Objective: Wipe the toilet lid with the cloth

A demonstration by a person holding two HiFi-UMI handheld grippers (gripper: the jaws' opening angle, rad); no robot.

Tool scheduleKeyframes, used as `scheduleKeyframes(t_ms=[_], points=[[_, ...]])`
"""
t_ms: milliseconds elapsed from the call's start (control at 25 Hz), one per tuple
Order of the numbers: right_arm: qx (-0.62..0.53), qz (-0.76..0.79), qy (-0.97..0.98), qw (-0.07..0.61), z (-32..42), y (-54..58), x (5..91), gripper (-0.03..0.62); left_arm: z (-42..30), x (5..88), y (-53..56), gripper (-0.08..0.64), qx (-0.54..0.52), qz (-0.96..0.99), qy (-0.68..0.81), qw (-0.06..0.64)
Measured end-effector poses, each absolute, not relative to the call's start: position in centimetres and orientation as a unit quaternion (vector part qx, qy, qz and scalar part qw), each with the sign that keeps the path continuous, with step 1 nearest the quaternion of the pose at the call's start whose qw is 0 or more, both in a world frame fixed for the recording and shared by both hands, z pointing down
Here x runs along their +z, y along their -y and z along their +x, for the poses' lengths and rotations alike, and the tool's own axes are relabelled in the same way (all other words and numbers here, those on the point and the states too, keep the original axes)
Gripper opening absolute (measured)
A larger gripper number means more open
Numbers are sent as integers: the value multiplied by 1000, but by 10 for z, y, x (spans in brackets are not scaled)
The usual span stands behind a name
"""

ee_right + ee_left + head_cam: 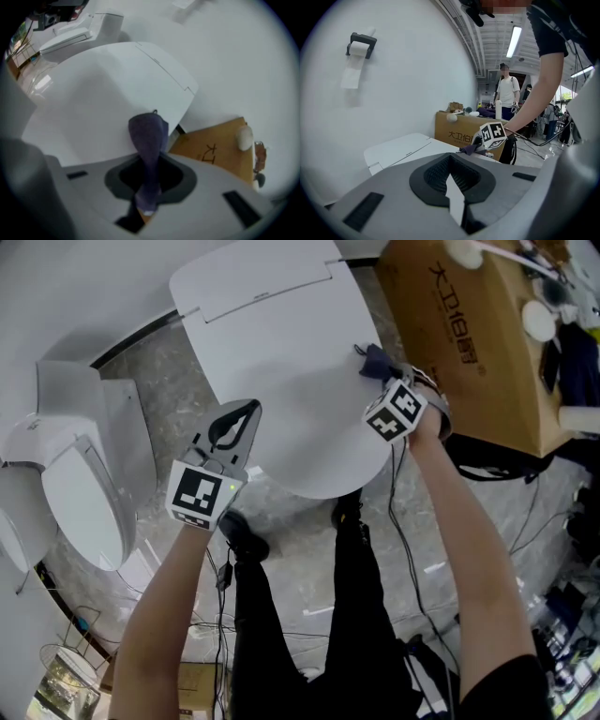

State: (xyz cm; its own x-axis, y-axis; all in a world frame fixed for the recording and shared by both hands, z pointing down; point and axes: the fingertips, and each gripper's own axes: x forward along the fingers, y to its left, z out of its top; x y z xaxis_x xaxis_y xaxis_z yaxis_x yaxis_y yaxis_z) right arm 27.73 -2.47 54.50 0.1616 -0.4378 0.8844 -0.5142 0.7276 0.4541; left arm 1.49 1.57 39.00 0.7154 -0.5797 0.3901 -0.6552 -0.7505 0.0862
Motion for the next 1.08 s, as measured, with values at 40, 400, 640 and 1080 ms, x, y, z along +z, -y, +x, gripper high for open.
scheduleKeyframes(t_ms=[40,400,640,1080], points=[[30,366,647,668,277,24,547,67,16,391,-16,17,173,920,335,110],[39,361,661,657,263,18,553,67,14,392,-16,17,173,919,336,112],[73,385,706,591,238,19,535,67,9,391,-16,17,172,918,340,114],[140,385,812,416,163,25,484,67,6,385,-16,17,167,917,345,111]])
